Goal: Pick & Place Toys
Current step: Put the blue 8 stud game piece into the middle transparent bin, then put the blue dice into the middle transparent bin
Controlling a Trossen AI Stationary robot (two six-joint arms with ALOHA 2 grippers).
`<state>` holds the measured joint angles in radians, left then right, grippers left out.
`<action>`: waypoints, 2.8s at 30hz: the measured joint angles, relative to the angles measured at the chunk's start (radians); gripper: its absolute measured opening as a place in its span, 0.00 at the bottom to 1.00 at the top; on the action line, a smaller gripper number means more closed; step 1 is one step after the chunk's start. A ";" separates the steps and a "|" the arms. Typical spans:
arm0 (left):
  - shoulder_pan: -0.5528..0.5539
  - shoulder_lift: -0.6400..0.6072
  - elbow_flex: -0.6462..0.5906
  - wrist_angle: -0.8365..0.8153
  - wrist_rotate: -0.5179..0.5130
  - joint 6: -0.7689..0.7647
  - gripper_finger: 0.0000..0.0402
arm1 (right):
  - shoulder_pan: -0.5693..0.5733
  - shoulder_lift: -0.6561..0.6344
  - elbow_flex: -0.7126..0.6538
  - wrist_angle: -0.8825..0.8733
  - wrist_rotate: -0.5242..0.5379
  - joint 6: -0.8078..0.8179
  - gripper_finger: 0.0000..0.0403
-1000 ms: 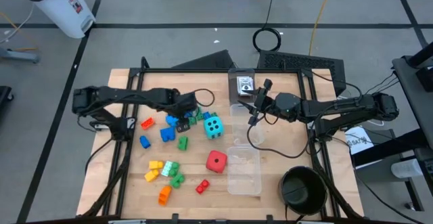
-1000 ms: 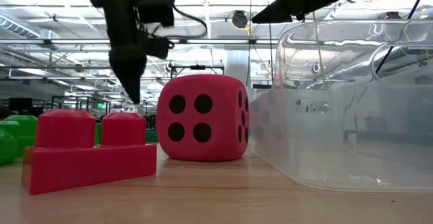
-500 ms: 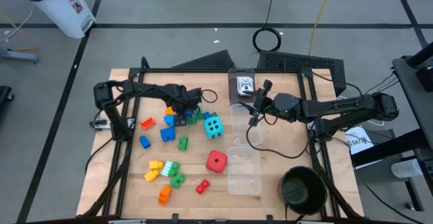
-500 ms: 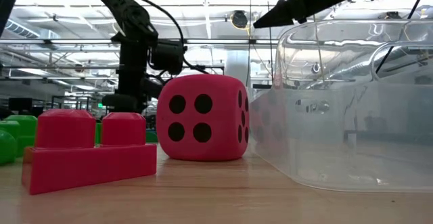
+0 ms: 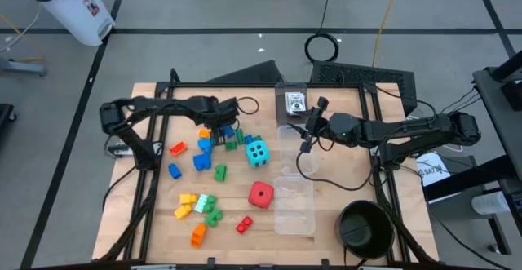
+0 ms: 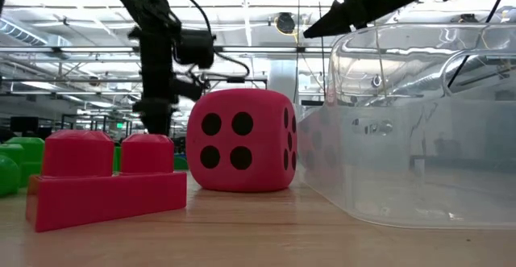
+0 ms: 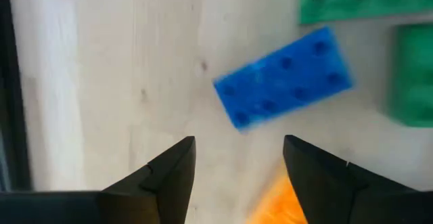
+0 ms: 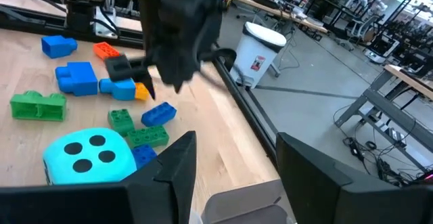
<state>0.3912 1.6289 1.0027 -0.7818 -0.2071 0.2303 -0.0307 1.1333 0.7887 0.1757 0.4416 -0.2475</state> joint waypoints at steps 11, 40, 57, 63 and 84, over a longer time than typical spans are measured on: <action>-0.053 -0.144 0.002 0.152 0.333 -0.381 0.57 | 0.000 0.000 0.000 -0.001 0.001 -0.001 0.42; -0.011 -0.012 0.424 0.031 0.076 -0.600 0.95 | 0.000 0.000 0.000 0.013 0.002 -0.004 0.42; 0.008 0.197 0.424 -0.036 0.648 -0.323 0.91 | 0.000 0.000 0.000 0.013 0.001 -0.001 0.42; 0.011 0.320 0.423 -0.033 0.840 -0.247 0.87 | 0.000 0.000 0.000 0.013 0.002 -0.003 0.42; -0.095 0.353 0.428 -0.023 0.711 -0.178 0.63 | 0.000 0.000 0.000 0.013 0.002 -0.004 0.42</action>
<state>0.2960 1.9820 1.4308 -0.8047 0.5043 0.0520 -0.0309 1.1333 0.7887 0.1883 0.4431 -0.2516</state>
